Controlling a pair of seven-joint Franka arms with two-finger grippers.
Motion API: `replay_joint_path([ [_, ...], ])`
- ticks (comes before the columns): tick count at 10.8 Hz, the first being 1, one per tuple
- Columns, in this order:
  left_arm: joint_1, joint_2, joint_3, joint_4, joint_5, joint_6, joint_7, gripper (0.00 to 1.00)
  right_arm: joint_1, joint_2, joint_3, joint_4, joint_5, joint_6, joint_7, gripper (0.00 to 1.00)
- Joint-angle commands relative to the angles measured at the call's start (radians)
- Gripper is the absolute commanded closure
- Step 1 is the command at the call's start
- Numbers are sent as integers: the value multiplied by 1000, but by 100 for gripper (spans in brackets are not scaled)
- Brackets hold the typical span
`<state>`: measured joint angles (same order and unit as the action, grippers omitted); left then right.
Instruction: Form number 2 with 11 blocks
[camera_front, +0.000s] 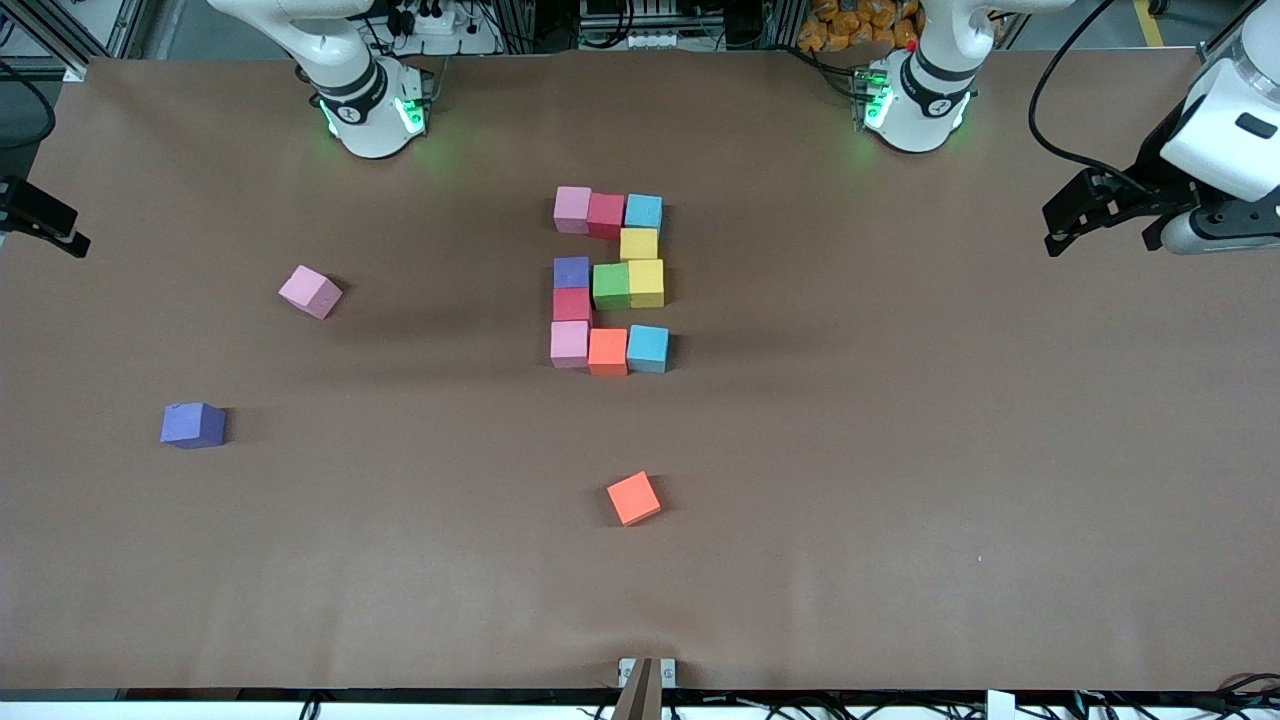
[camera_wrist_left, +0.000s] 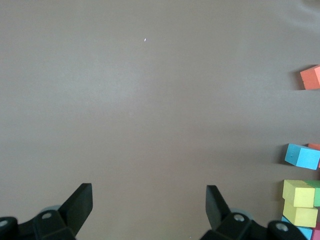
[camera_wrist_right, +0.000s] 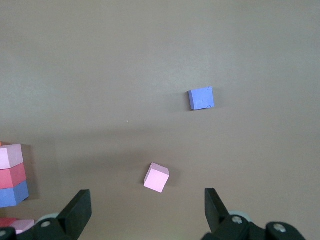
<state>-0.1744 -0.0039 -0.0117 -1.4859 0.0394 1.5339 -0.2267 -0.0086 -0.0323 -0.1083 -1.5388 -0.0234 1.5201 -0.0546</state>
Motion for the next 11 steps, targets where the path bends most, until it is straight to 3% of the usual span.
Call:
replay_joint_path([
  [1,6,10,-8,32,-7,-43,35,0,4,3,-4,20,-1,-18,1,0],
  [11,15,15,-30,26,-9,-44,38,0,6,9,-2,17,0,0,-10,0],
])
